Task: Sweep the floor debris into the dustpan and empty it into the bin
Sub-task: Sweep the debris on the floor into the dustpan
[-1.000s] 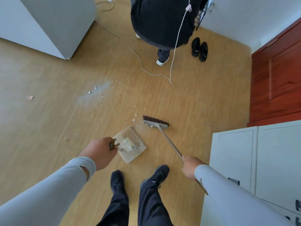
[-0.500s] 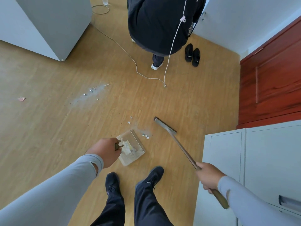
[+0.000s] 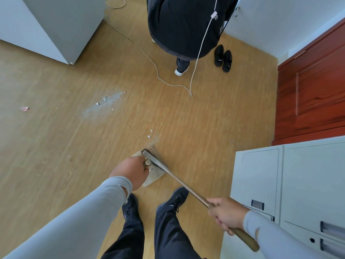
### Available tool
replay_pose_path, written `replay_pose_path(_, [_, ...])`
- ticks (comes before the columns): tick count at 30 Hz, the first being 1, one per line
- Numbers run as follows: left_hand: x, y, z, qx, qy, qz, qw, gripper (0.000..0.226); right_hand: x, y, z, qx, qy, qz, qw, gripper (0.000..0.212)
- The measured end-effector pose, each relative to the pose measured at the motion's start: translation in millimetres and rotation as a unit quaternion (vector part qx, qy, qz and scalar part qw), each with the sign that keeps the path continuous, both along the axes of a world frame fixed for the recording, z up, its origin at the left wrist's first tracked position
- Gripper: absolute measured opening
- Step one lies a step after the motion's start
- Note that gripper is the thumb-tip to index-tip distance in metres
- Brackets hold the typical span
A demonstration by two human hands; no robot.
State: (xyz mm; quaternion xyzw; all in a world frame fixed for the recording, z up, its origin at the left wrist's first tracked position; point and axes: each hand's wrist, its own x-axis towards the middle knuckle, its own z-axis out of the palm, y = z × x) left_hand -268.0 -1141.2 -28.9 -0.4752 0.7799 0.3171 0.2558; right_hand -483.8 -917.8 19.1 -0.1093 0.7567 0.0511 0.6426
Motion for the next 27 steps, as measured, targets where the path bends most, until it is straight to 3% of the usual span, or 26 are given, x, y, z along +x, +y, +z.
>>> replay_pose_path(3, [-1,1,1,0.006,-0.002,-0.001,1.000,0.024,-18,8,14,-0.005,0.044,-0.033,0.998,0.061])
replay_pose_path(7, [2,3,2,-0.005,-0.003,0.000,1.000,0.020,-19,-16,-22,-0.009,0.120,-0.012,0.993,0.049])
replay_pose_path(13, [2,8,-2,-0.011,0.003,0.005,1.000,0.017,38,-42,-44,0.033,0.048,0.081,0.995,0.047])
replay_pose_path(19, [23,6,4,-0.009,0.009,0.012,1.000,0.020,6,6,8,-0.004,0.008,-0.083,0.996,0.063])
replay_pose_path(27, [84,-16,23,-0.016,0.022,0.091,0.996,0.022,7,-26,17,-0.063,0.114,-0.110,0.985,0.060])
